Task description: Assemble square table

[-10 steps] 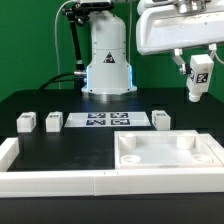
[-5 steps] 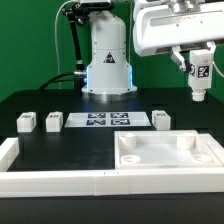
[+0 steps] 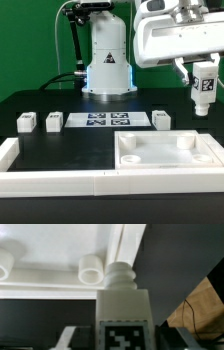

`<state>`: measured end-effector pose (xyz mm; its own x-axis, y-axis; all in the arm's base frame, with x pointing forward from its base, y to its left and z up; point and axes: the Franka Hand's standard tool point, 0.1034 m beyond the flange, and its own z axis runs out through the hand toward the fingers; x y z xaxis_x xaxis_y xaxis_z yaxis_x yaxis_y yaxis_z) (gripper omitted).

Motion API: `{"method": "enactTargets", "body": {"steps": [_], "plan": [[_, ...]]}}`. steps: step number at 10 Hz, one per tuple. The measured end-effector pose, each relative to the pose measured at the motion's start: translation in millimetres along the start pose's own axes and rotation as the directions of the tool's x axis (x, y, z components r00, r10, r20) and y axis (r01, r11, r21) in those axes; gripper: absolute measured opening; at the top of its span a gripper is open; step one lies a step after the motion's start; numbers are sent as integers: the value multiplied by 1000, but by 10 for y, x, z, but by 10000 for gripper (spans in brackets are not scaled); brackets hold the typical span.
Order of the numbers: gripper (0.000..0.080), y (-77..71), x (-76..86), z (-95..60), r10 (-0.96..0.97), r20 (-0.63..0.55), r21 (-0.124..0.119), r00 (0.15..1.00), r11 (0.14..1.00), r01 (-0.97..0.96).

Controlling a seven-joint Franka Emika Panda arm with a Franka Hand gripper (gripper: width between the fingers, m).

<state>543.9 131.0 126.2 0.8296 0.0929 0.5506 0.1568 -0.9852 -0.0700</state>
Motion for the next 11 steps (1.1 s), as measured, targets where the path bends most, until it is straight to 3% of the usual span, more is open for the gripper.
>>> {"method": "enactTargets", "body": {"steps": [2,7,9,11], "plan": [[288,92,-37,177,-37,11,-6,999,999,37],[288,117,-53,207,-46,25,-6,999,999,46],[288,291,69,400,-57,15,-18,998,998,57],[288,314,124,543,-59,11,-17,998,998,59]]}}
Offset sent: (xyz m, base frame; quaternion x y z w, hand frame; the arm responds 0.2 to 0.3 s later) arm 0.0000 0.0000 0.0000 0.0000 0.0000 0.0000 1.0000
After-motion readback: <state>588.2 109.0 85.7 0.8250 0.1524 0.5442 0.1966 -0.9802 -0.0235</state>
